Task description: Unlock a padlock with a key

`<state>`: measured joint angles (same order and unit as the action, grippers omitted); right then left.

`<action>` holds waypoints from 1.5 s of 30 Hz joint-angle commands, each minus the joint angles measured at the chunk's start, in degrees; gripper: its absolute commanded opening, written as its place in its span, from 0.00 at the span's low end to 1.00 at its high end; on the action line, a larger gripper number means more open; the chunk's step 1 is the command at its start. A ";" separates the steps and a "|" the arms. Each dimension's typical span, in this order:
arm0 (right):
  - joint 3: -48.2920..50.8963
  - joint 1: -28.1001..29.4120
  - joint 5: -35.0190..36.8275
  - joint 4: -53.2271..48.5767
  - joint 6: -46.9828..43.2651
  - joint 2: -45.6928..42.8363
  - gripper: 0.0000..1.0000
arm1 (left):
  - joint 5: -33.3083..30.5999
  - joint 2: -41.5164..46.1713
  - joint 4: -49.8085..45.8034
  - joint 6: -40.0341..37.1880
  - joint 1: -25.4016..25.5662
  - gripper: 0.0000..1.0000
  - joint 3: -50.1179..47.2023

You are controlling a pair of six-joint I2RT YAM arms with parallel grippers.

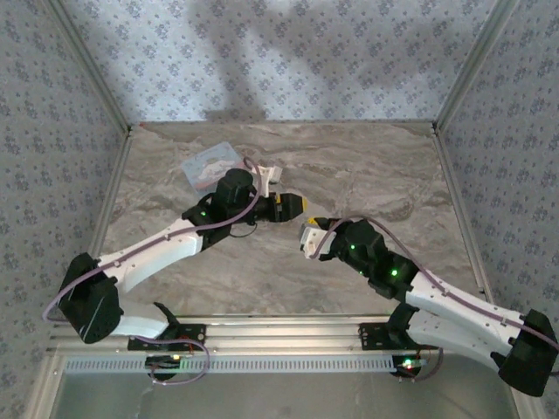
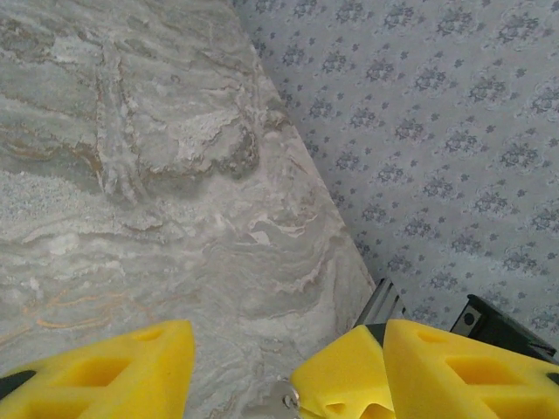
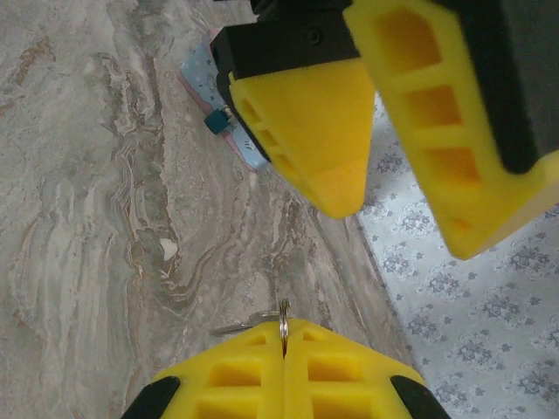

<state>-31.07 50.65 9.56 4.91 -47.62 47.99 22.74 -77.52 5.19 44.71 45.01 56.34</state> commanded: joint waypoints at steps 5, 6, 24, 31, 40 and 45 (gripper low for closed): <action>-2.34 -2.41 -2.09 -2.83 4.24 0.17 0.00 | 0.92 -0.06 5.95 11.17 -3.44 0.62 -2.16; -2.67 -3.08 -2.59 -3.03 5.48 0.43 0.00 | 1.17 0.16 7.77 13.29 -4.46 0.63 -3.33; -13.73 -19.21 -18.16 -14.68 45.30 9.15 0.00 | 1.78 -0.83 24.21 34.70 -10.90 0.69 -15.36; -19.35 -23.35 -27.26 -21.69 61.80 14.52 0.00 | 1.56 0.40 24.99 17.52 -10.91 0.77 -13.18; -27.42 -25.00 -34.86 -28.25 66.90 18.28 0.00 | 2.46 5.12 23.10 -25.62 -6.70 0.82 -13.08; -30.63 -24.91 -38.21 -29.30 67.65 18.93 0.00 | 2.56 5.90 29.77 -43.39 -2.94 0.83 -17.76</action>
<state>-58.59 25.89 -24.51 -21.74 17.89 66.37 24.27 -72.73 30.41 19.31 40.56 40.80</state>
